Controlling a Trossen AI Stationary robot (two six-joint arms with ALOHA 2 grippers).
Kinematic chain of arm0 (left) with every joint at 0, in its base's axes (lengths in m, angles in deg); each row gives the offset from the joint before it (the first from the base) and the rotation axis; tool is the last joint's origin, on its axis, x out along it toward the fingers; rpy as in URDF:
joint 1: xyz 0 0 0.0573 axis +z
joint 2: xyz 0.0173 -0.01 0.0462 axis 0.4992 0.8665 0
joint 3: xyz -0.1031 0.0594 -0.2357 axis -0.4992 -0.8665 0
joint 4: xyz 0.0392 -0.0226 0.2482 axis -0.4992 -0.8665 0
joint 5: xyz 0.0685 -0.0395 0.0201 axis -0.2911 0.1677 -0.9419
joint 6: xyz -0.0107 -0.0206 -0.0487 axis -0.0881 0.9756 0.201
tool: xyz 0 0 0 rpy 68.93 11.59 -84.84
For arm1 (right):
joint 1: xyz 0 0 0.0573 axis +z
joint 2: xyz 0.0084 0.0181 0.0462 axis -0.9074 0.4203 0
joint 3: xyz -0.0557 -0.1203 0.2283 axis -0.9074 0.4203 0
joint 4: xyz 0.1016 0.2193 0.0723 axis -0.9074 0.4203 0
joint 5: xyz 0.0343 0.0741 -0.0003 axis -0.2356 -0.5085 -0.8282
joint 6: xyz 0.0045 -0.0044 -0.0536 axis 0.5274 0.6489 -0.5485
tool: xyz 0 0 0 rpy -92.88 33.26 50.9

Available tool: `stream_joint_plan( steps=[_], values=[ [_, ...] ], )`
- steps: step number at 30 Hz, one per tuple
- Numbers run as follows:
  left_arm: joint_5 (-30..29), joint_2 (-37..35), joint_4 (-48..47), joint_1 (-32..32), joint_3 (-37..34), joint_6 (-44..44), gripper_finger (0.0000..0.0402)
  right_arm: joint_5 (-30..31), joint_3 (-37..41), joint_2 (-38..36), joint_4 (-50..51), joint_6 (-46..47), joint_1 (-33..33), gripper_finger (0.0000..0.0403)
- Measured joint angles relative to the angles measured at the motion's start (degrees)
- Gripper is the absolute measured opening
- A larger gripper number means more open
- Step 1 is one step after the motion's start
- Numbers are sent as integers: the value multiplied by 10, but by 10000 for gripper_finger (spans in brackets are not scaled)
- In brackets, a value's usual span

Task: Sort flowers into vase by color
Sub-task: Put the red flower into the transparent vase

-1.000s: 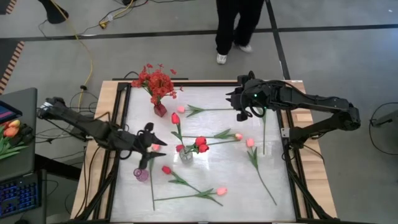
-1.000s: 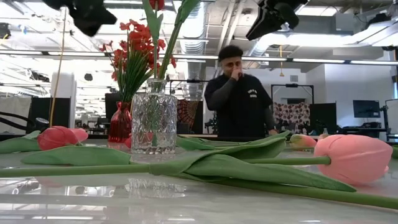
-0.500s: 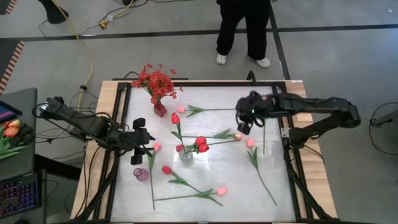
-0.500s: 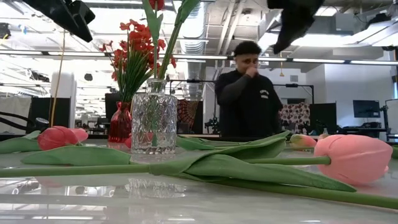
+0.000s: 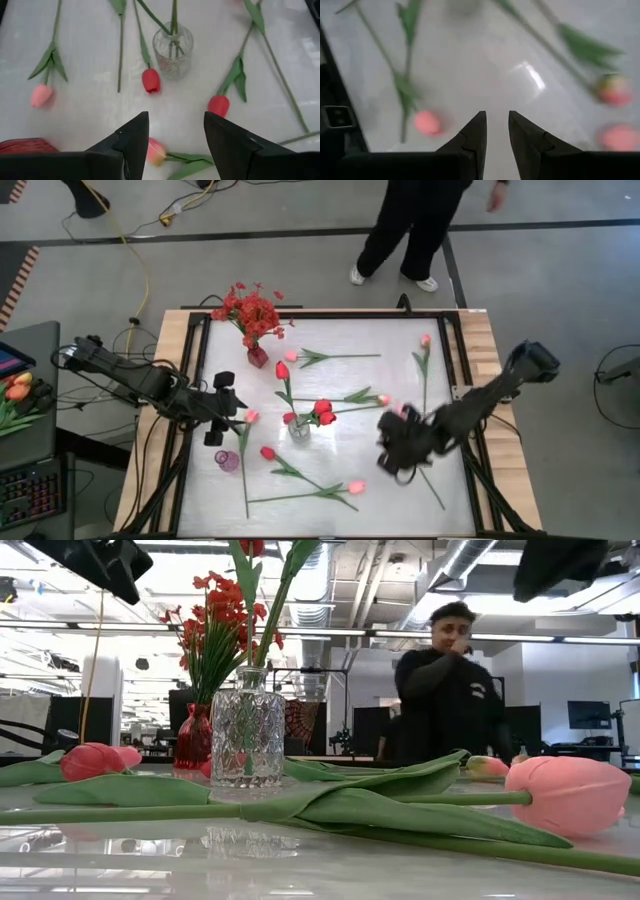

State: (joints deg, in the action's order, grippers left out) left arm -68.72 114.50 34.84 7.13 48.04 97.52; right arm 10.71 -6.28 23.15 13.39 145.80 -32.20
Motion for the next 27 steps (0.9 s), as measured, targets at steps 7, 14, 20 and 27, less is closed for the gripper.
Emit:
stream_joint_plan(
  steps=[7, 14, 20, 27],
  values=[
    [2, -14, -1, 0, 0, -7, 178, 39, -6, 146, -228, -29, 30, 108],
    [12, -30, -1, 0, 0, 1, 178, 52, -80, 265, -304, -97, 13, 108],
    [12, -31, 1, 0, 0, 6, 178, 52, -151, 351, -322, -140, 0, 108],
    [14, -31, 1, 0, 0, 12, 178, 45, -214, 418, -335, -173, -8, 107]
  ],
)
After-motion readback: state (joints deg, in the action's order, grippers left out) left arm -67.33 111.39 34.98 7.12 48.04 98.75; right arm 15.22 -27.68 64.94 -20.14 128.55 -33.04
